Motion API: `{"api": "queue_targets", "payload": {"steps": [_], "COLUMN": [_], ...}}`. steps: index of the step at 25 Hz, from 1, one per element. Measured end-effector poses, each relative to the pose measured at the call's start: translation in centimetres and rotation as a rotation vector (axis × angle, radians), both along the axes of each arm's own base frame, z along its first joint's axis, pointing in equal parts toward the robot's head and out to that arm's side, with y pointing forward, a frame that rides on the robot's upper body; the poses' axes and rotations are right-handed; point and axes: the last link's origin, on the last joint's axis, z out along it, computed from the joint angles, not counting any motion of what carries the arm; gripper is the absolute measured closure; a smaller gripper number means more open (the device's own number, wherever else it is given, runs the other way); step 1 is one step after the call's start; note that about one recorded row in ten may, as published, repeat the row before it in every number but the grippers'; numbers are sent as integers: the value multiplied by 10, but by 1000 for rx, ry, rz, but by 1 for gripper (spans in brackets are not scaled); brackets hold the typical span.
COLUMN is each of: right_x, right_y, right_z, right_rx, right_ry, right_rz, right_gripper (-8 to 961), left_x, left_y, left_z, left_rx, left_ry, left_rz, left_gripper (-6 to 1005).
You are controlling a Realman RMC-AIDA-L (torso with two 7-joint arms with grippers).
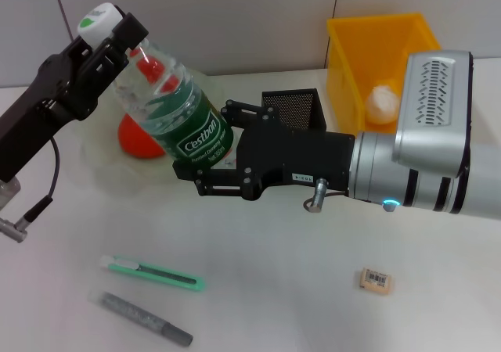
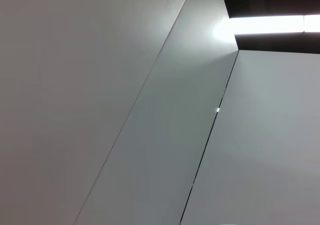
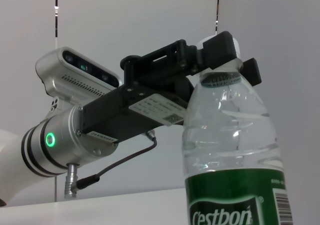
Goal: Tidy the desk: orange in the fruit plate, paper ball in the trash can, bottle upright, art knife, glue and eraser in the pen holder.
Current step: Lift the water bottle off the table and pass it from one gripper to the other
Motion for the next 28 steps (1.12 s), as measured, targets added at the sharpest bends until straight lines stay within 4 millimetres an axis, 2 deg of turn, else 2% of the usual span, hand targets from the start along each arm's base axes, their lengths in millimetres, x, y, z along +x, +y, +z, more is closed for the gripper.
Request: {"api": "queue_targets", "payload": {"steps": [28], "right_x": [-3], "right_y": [4], "right_z": [-5], "right_rx": [-57], "right_ry": [-11], "right_rz": [-19], "right_gripper": [186], "left_x": [-2], "left_y": [-1], "left_z": [0], "left_rx": [0], "left_ry": [-2], "left_rz": [5], "left_gripper": [555]}}
